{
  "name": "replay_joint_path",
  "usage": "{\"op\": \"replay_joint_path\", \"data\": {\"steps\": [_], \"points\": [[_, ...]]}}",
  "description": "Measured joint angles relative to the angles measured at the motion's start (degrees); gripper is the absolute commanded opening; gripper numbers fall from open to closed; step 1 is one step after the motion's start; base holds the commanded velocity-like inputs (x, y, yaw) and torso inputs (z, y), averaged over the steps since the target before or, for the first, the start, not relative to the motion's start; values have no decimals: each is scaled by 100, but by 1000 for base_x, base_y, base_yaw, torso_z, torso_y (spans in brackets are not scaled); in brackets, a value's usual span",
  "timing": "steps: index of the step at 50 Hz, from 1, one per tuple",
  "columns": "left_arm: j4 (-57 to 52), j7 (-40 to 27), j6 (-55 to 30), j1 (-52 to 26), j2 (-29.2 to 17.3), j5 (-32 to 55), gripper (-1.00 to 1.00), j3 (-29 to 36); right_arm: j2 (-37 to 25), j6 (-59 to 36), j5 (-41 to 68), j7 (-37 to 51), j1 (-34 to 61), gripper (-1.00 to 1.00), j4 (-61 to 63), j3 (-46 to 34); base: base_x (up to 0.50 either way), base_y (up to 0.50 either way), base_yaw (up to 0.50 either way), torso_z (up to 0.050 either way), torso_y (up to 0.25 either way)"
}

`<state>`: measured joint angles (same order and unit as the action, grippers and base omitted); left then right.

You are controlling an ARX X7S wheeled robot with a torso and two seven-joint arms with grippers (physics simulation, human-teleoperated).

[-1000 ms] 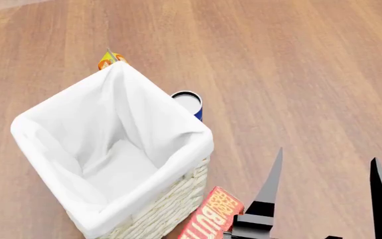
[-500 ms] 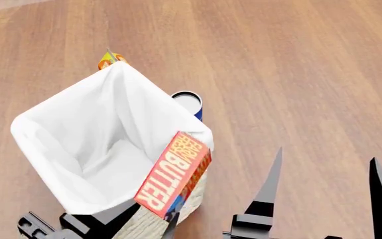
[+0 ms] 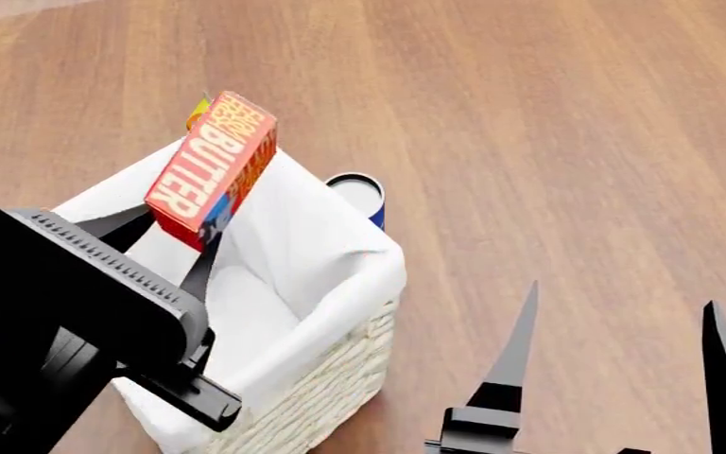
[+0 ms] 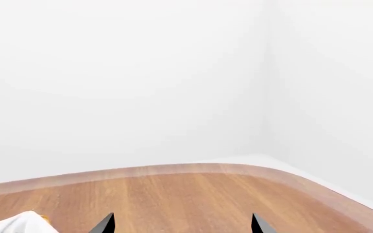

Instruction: Pick up the butter and put it in the basket.

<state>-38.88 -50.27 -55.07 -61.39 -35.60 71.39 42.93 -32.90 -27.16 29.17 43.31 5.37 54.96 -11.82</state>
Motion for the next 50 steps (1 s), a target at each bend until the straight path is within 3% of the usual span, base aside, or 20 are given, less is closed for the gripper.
{"op": "replay_joint_path", "data": {"steps": [15, 31, 40, 50], "points": [[1019, 1192, -732, -1225, -297, -15, -100, 225, -32, 80, 49, 13, -34, 100, -42, 40, 0, 0, 0, 1, 1], [1934, 2716, -1586, -2595, -319, -5, -100, 716, -78, 186, 149, 34, -89, 100, -47, 149, 0, 0, 0, 0, 2], [2292, 3773, -2073, -3470, -137, -123, -100, 1273, -113, 250, 208, 44, -120, 100, -39, 221, 0, 0, 0, 1, 1], [2784, 5047, -2317, -4387, 158, -689, -100, 2328, -130, 306, 245, 50, -135, 100, -54, 249, 0, 0, 0, 0, 1]]}}
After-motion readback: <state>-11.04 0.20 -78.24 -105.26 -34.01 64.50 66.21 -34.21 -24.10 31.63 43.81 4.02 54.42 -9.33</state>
